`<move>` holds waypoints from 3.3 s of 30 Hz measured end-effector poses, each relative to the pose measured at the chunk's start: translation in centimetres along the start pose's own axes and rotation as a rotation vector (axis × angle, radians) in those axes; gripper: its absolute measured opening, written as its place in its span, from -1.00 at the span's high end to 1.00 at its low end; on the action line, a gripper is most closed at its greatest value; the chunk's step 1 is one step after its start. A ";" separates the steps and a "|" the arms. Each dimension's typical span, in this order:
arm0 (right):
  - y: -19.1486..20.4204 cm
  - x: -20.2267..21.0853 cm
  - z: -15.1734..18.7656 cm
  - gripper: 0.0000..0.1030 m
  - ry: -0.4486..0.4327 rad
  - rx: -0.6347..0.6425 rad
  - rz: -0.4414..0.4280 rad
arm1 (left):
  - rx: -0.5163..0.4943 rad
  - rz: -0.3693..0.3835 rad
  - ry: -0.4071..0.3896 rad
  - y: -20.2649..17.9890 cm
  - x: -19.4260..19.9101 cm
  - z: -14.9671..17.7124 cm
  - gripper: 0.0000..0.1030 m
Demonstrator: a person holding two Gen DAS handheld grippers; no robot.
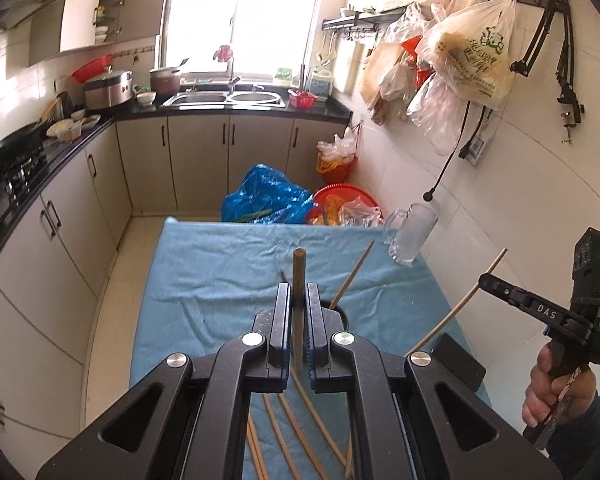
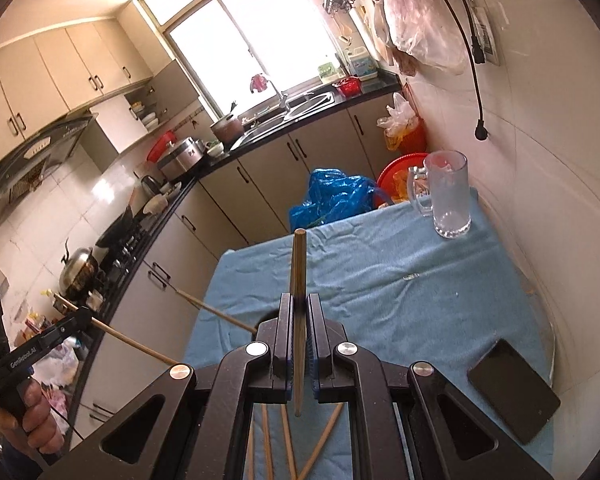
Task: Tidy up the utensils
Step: 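Carry the right tool's chopstick above the holder cup while the left tool grasps and carries another, then open the right tool to drop its chopstick into the cup while the left tool releases its own, then lower the right tool onto a third chopstick and close it while the left tool grasps another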
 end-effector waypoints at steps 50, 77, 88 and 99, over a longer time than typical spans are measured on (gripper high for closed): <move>5.2 -15.3 0.4 0.85 0.198 0.046 0.061 | 0.106 0.011 0.168 4.5 -14.8 1.0 0.89; -2.4 -10.3 10.1 0.25 0.366 -0.029 0.139 | 0.173 -0.124 0.148 6.5 -6.8 11.6 -0.19; -3.8 -11.9 17.0 0.25 0.543 -0.012 0.154 | 0.363 -0.161 0.305 9.4 -6.6 22.3 -0.19; -2.5 -14.9 16.3 0.25 0.602 -0.075 0.137 | 0.388 -0.184 0.268 10.6 -4.0 23.0 -0.19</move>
Point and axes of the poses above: each gripper's, at about its wrist camera, not at the fingertips, and x roughly against the way its jaws point, y to its left, z to its underside, the point moved 3 cm from there along -x, roughly the way its jaws point, and after that the axes turned 15 degrees about z, right-handed, at the moved point
